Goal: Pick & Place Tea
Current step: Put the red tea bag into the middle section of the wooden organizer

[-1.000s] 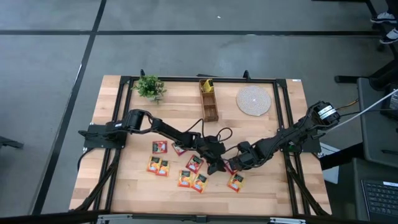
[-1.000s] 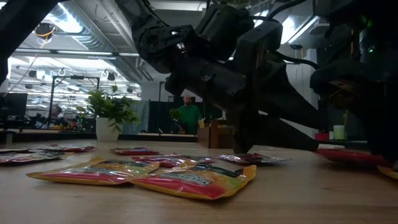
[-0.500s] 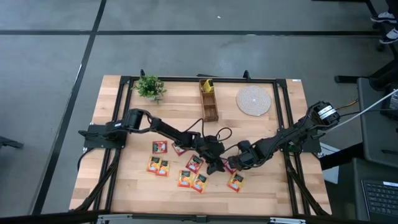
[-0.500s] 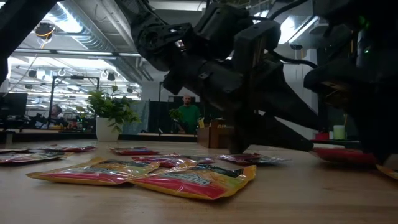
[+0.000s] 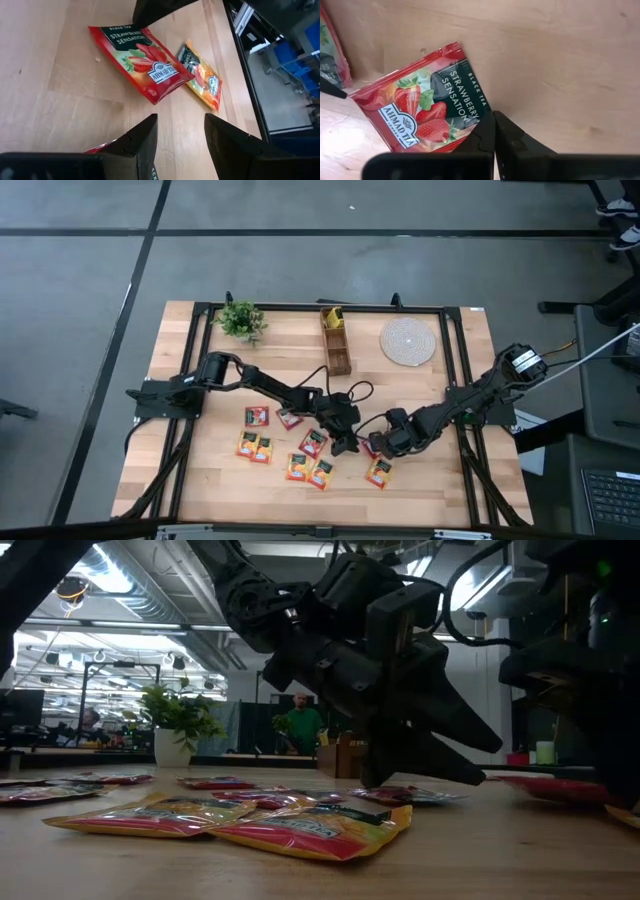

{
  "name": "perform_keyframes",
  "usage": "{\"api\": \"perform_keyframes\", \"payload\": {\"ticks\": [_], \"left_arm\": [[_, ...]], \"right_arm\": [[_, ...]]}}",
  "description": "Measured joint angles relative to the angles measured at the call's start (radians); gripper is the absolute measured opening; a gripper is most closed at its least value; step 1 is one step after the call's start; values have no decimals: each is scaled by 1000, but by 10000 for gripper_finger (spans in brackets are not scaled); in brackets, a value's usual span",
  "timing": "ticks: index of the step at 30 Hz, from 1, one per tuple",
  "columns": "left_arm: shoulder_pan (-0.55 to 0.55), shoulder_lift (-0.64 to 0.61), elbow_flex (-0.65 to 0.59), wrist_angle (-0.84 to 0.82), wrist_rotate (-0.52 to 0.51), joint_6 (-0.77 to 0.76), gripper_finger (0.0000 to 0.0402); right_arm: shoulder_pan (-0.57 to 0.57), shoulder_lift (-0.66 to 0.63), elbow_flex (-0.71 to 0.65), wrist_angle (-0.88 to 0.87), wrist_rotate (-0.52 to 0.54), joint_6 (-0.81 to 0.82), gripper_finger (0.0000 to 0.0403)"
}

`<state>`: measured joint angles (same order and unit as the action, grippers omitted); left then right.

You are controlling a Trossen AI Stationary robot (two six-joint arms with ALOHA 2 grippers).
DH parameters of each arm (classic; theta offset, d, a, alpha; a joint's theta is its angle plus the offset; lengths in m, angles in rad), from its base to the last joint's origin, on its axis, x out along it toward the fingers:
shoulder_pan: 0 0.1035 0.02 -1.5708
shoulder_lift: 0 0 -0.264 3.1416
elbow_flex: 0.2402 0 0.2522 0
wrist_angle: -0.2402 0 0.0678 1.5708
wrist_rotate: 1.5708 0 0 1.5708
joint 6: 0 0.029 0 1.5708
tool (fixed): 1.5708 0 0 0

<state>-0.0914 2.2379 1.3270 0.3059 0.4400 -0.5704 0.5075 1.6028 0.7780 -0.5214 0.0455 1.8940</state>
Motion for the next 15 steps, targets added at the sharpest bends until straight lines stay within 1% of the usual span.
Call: {"api": "perform_keyframes", "payload": {"ticks": [4, 8, 15], "left_arm": [[0, -1, 0, -2, -9, -18, 157], [-2, -1, 0, -2, -55, -58, 157], [-6, -1, 0, 5, -67, -101, 157]], "right_arm": [[13, 0, 0, 6, -4, 39, 2], [20, 0, 0, 12, -13, 43, 1], [21, 0, 0, 14, -4, 44, 1]]}}
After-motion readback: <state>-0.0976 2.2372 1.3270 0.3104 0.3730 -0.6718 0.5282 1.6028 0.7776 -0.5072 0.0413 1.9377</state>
